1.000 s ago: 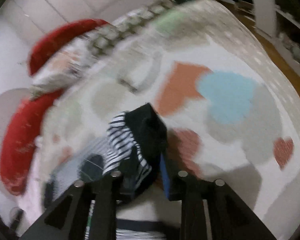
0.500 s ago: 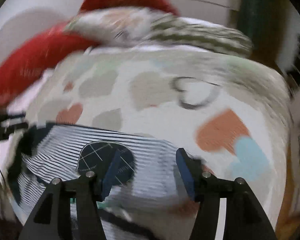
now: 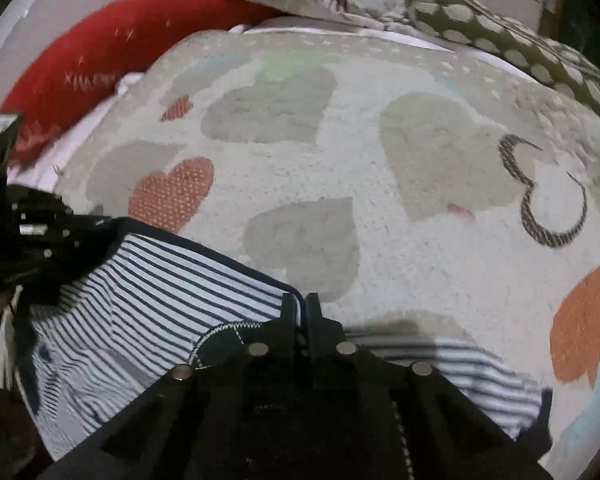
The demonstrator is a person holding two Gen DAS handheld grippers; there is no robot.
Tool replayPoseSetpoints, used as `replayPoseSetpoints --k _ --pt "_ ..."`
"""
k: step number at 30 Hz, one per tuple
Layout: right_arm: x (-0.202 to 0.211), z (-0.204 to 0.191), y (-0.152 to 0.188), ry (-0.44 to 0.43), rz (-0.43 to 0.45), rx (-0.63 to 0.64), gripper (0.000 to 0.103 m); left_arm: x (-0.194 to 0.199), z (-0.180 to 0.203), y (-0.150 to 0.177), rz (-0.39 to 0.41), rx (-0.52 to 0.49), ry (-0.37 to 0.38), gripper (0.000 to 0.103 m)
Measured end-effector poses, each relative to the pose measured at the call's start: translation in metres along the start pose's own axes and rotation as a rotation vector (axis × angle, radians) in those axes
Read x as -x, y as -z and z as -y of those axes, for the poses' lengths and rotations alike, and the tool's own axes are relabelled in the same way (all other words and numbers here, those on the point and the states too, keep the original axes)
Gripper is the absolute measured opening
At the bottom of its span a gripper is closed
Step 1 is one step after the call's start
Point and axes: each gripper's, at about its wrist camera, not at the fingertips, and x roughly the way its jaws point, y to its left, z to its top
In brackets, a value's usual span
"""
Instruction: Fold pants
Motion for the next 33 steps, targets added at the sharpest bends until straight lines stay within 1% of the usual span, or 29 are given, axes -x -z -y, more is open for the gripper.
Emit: replayPoseSetpoints --k 2,5,6,8,9,11,13,15,17,19,20,22,24,26,28,29,30,31,32,33 --pt "0.012 0.000 0.000 -0.003 0.033 -0.025 0.004 0.015 0.008 0.003 0.031 -0.010 -0.031 0.005" --pt "0.043 -0.015 0.004 0.000 0.108 -0.025 0.004 0.055 0.023 0.013 0.122 -0.022 -0.090 0.005" --pt "0.054 -0.020 0.011 0.003 0.128 -0.023 0.004 0.068 0.026 0.017 0.148 -0.019 -0.095 0.005" --pt "0.074 -0.038 0.026 0.009 0.173 -0.014 0.004 0.097 0.036 0.034 0.211 -0.023 -0.121 0.005" --pt "0.085 -0.045 0.036 0.005 0.195 -0.014 0.004 0.106 0.042 0.041 0.230 -0.029 -0.132 0.005" --pt "0.105 -0.057 0.061 -0.025 0.231 -0.024 0.004 0.131 0.058 0.070 0.284 -0.048 -0.172 0.005" --pt "0.121 -0.068 0.094 -0.056 0.257 -0.040 0.004 0.140 0.075 0.095 0.309 -0.064 -0.203 0.005" --pt "0.125 -0.078 0.123 -0.090 0.267 -0.061 0.004 0.141 0.087 0.125 0.317 -0.063 -0.243 0.005" --pt "0.121 -0.086 0.153 -0.128 0.265 -0.095 0.004 0.132 0.093 0.153 0.296 -0.047 -0.276 0.005" --pt "0.109 -0.089 0.180 -0.139 0.248 -0.136 0.005 0.115 0.094 0.179 0.248 -0.007 -0.291 0.005" --pt "0.101 -0.089 0.191 -0.138 0.238 -0.162 0.006 0.101 0.091 0.190 0.202 0.015 -0.298 0.005" --pt "0.086 -0.082 0.210 -0.148 0.205 -0.234 0.006 0.082 0.085 0.204 0.141 0.048 -0.325 0.005" --pt "0.079 -0.071 0.228 -0.141 0.185 -0.308 0.006 0.084 0.082 0.218 0.164 0.069 -0.307 0.005" --pt "0.087 -0.061 0.240 -0.148 0.197 -0.350 0.006 0.100 0.079 0.223 0.188 0.101 -0.264 0.005" --pt "0.106 -0.052 0.242 -0.103 0.230 -0.377 0.006 0.115 0.073 0.225 0.226 0.146 -0.222 0.005" --pt "0.117 -0.048 0.240 -0.070 0.258 -0.380 0.008 0.121 0.069 0.226 0.239 0.171 -0.206 0.007" --pt "0.128 -0.046 0.234 -0.037 0.287 -0.381 0.011 0.128 0.064 0.223 0.254 0.206 -0.192 0.012" --pt "0.134 -0.044 0.225 -0.011 0.302 -0.381 0.024 0.131 0.062 0.222 0.263 0.230 -0.183 0.016" --pt "0.139 -0.044 0.212 0.014 0.314 -0.380 0.045 0.134 0.058 0.219 0.274 0.262 -0.171 0.029" --pt "0.140 -0.047 0.197 0.038 0.327 -0.372 0.054 0.136 0.054 0.214 0.285 0.302 -0.152 0.045"
